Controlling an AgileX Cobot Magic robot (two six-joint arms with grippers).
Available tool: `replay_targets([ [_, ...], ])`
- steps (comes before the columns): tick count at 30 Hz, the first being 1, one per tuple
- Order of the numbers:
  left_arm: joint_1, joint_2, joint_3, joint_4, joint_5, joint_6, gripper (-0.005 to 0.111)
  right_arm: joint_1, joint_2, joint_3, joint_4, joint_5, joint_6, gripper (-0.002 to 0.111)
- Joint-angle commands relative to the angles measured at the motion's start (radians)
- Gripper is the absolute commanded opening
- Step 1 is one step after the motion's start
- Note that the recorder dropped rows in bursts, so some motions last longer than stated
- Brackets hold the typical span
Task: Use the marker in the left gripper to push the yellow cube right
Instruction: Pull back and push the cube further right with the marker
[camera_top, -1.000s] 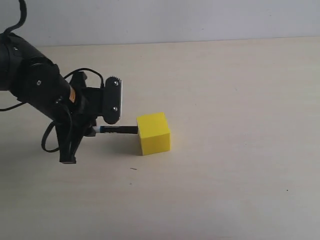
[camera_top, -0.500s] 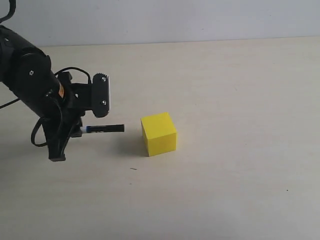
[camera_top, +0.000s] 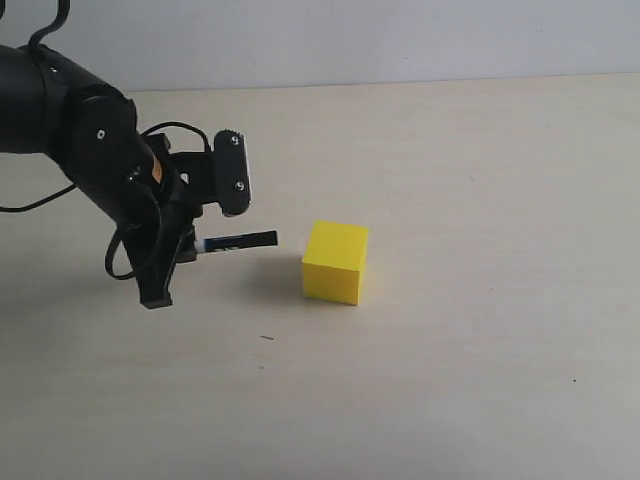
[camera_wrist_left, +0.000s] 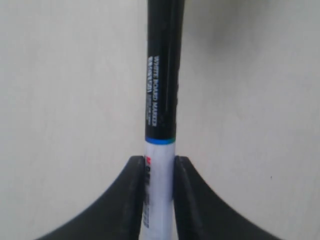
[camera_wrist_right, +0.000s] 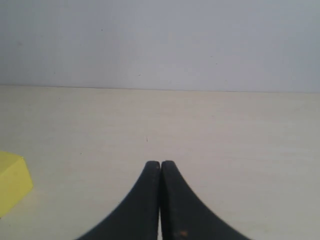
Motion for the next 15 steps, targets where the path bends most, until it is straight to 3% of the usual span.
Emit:
replay_targets([
  [1,0.011,-0.008,-0.006,-0.003,0.031,-0.016,0.0,-0.006,-0.005,0.004,0.001,-0.007,-0.005,0.0],
  [11,-0.12,-0.008,-0.01,-0.043,0.003,0.027,0.0,-0.006,-0.005,0.004,0.001,-0.004,-0.005,0.0],
  [15,-0.117,-0.008,-0.01,-0.019,0.049,0.019,0.0,-0.006,-0.005,0.004,0.001,-0.004,-0.005,0.0],
])
